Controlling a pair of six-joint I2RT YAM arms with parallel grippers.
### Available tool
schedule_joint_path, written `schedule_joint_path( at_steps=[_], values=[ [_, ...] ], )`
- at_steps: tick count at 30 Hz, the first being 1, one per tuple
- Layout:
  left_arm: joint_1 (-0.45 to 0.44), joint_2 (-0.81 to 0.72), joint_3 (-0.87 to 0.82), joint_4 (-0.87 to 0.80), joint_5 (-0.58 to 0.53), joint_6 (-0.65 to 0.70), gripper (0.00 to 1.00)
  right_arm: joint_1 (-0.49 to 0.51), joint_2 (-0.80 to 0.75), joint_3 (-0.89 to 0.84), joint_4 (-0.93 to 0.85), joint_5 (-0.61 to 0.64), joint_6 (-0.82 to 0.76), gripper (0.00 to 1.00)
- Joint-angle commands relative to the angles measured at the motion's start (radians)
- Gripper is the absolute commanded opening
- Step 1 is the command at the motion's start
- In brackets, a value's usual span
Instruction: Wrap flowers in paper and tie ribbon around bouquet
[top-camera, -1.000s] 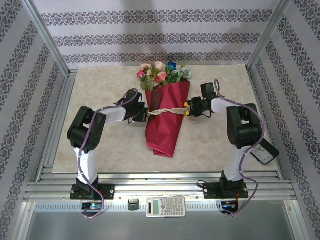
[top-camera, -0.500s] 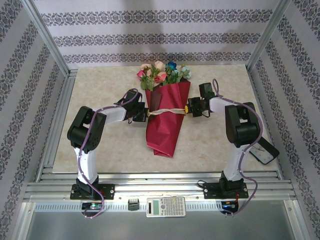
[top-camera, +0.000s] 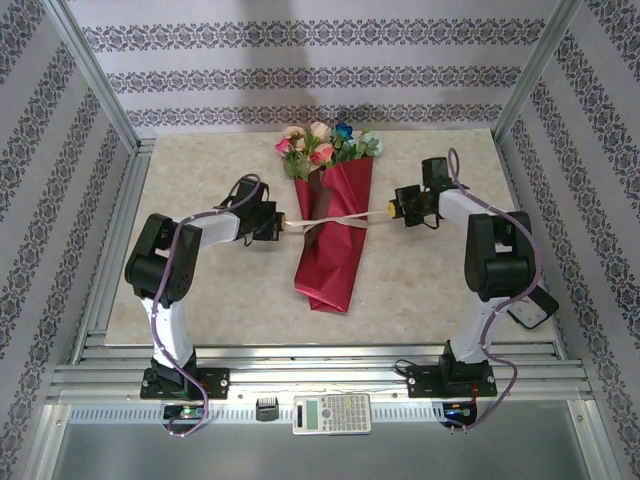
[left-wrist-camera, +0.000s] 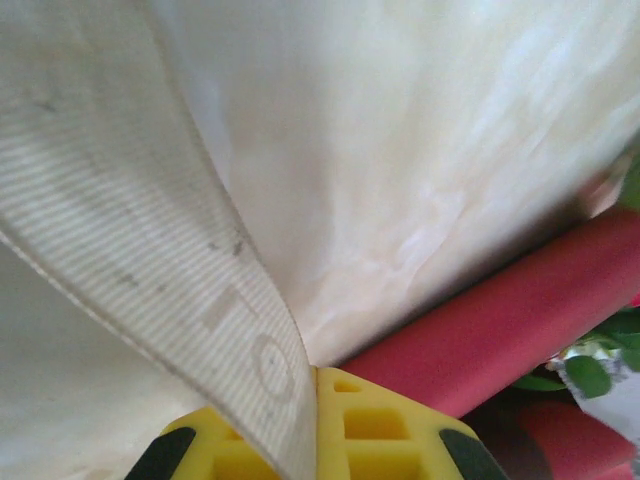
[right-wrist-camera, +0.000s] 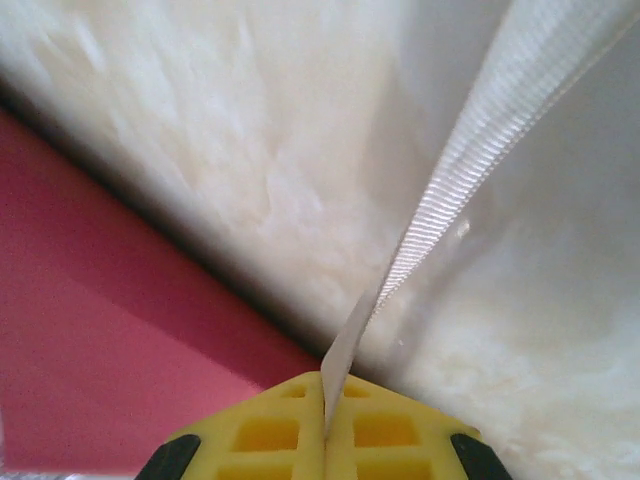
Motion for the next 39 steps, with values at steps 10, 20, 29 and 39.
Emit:
schedule_joint_path(
  at_steps=[10,20,29,39],
  values=[
    [0.194,-0.137,-0.202,0.231,-0.007,-0.038,0.00,-0.273,-0.016,-0.047,0.001,-0.085,-0.124,0.00],
    [0.244,-0.151,-0.261,0.328,0.002,-0.102,0.00,-0.317,-0.004,-0.049,0.006,-0.105,-0.127,0.00],
    [0.305,-0.185,-0.264,0.348,0.021,-0.109,0.00,-0.374,0.004,-0.051,0.009,-0.130,-0.133,0.00],
    [0.444,-0.234,-0.322,0.404,0.046,-0.160,0.00,-0.425,0.008,-0.077,0.029,-0.149,-0.122,0.00]
  ],
)
